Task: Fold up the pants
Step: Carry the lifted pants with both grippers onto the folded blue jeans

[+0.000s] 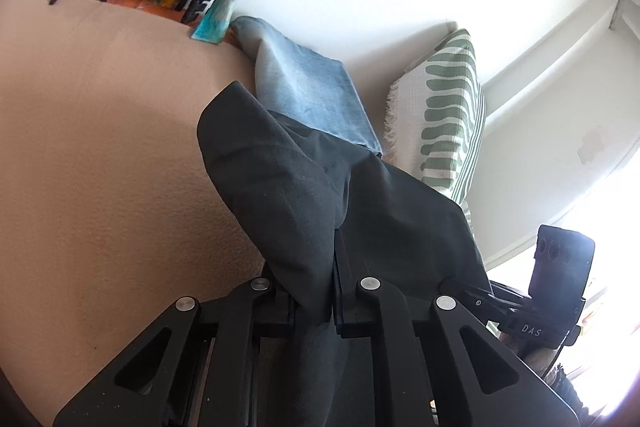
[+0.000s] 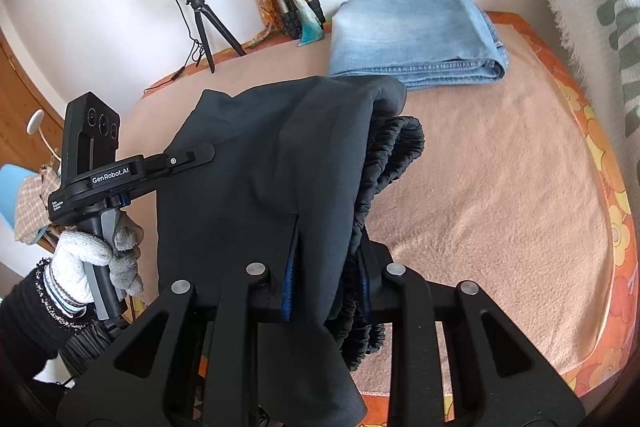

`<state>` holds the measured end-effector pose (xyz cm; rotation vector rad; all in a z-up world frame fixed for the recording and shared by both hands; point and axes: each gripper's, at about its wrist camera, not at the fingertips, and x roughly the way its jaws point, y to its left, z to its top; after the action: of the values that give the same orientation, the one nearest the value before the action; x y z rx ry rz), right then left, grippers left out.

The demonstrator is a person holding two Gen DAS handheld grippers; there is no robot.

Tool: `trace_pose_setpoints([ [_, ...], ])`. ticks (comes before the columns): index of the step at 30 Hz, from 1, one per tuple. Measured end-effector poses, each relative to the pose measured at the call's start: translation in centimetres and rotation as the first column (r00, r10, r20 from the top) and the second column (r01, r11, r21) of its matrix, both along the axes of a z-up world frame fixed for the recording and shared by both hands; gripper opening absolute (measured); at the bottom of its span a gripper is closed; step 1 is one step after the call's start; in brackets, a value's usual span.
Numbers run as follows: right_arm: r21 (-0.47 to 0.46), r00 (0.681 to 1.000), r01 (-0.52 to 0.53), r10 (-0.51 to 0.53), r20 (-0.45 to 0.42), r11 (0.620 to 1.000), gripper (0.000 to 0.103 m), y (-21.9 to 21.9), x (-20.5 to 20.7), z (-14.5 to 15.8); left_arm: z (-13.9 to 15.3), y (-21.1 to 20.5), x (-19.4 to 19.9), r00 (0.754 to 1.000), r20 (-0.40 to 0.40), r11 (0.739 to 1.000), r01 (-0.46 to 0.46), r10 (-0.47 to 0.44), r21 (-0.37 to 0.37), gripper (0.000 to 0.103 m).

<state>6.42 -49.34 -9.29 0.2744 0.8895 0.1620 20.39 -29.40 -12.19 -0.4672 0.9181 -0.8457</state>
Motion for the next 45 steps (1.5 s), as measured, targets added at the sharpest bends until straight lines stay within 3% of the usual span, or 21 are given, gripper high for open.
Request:
trace_pose_setpoints([
  [13,-0.076,0.992,0.043,-0.034,0.121,0.996,0.025,-1.4,1.2,6.3,6.1,-2.5,2.5,0.994,0.102,0.999,0.027,-0.024,-0.033,0.011],
  [27,-0.121,0.973,0.123,-0.096,0.211,0.985,0.025,-6.2,9.0,9.9,11.5,-9.2,10.8,0.971,0.234,0.999,0.043,-0.049,0.03,0.011],
  [35,-0.139,0.968,0.136,-0.102,0.229,0.981,0.025,-9.8,15.8,9.4,10.6,-12.0,16.4,0.969,0.246,0.999,0.018,-0.03,0.05,0.011],
  [45,-0.106,0.975,0.131,-0.109,0.195,0.986,0.025,-12.9,22.3,4.5,6.6,-14.2,21.7,0.976,0.219,0.993,-0.012,-0.014,0.115,0.011],
])
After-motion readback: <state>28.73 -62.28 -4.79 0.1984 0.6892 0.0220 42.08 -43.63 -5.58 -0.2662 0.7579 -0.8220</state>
